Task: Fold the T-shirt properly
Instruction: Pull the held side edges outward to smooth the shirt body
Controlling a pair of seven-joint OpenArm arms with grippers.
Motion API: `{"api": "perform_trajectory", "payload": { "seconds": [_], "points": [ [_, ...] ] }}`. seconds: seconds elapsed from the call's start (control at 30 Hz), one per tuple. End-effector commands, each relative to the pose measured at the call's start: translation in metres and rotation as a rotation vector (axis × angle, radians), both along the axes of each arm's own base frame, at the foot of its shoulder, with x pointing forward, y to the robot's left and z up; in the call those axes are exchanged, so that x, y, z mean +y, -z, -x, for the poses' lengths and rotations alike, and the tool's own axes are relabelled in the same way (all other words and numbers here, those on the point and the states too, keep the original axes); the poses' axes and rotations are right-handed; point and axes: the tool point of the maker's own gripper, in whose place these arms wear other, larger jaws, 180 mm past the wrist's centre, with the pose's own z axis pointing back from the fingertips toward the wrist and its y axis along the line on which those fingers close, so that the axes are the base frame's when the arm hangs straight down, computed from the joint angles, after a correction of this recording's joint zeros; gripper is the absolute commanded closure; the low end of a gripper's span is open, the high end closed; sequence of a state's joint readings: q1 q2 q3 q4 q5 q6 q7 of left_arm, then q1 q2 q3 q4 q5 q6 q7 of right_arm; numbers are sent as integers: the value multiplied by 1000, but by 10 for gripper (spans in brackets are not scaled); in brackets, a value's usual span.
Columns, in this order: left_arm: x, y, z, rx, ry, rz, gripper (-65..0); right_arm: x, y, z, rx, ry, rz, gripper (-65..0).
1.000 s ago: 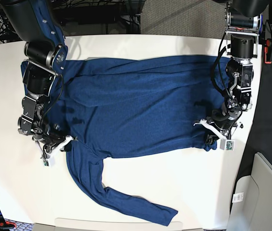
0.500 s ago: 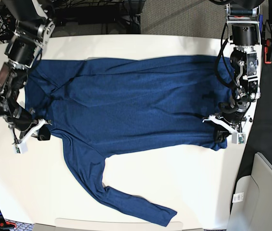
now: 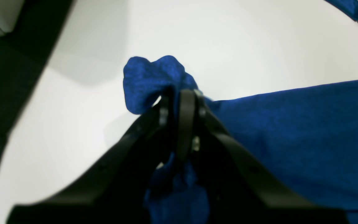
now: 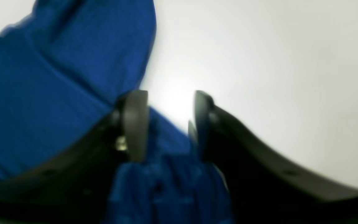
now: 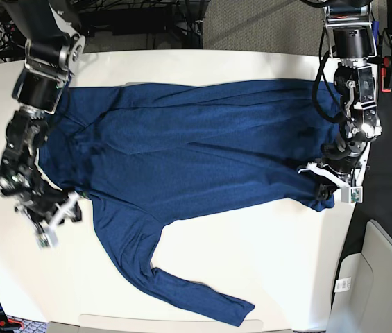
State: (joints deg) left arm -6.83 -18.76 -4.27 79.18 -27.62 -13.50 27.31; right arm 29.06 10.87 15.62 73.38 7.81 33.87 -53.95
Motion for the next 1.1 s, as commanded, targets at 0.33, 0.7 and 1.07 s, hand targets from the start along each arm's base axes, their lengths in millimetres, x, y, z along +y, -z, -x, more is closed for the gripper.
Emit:
{"api": "perform_trajectory", "payload": {
  "seconds": [0.33,0.7,1.07],
  "points": [
    [1,-20,-10,-64,6,0,0,17,7,-48,102,-5,36,-335],
    [1,-20,-10,-64,6,0,0,39,56,-39,193,-36,-20,-335],
    [2,-18,-7,-57,3,0,0,71,65,-36,222,-84,-2,-184]
  ]
}}
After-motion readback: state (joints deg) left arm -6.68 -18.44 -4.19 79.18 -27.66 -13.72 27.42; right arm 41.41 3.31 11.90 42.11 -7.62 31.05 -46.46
